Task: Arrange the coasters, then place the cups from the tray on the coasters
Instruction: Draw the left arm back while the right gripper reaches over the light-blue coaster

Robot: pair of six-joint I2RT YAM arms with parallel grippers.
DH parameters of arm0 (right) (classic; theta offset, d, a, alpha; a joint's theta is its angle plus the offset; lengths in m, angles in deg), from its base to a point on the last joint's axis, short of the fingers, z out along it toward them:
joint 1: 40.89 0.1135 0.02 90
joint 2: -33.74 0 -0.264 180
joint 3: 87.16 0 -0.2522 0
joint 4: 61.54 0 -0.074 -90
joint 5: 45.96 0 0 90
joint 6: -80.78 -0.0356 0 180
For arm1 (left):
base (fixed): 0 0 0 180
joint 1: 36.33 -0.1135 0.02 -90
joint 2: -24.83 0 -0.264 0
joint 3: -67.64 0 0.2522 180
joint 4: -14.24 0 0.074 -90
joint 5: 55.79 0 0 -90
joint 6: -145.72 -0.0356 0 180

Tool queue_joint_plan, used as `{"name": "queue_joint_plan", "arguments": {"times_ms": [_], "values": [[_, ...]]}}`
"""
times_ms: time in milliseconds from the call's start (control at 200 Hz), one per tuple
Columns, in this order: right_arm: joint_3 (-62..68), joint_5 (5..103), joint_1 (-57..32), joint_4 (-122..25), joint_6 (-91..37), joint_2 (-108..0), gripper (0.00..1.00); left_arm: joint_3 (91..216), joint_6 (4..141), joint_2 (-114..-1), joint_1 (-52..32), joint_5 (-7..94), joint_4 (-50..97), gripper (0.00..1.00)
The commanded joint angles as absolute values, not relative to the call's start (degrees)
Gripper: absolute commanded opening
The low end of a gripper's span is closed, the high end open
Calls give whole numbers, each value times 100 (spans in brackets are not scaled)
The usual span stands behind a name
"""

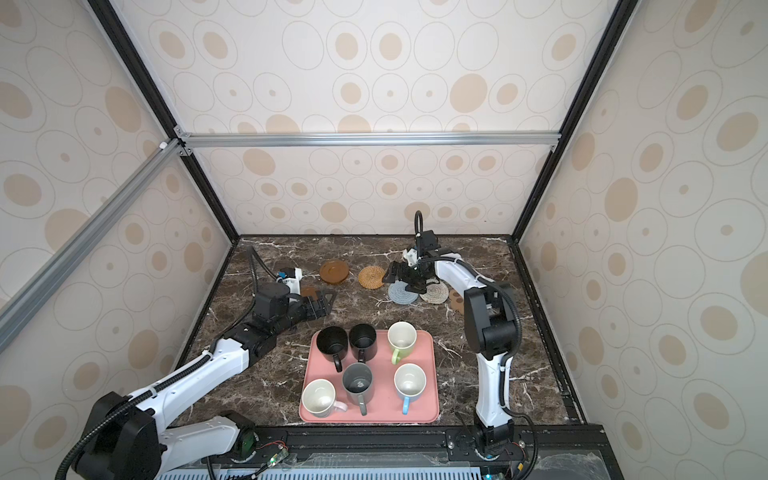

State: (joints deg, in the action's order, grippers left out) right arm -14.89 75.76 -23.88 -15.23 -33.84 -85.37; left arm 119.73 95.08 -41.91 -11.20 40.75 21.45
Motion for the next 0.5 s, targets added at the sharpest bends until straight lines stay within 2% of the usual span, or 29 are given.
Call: {"name": "queue_joint_plan", "arguments": {"times_ms": [0,495], "values": [[-1748,7827,-2339,-1495,-3426,-8804,100,11872,9753,-4032,-1145,3987,1829,100],[-2265,7601,-2331,-1460,-3496,-9735,100,11721,9835,-3893,-1145,3904,1908,100]]}}
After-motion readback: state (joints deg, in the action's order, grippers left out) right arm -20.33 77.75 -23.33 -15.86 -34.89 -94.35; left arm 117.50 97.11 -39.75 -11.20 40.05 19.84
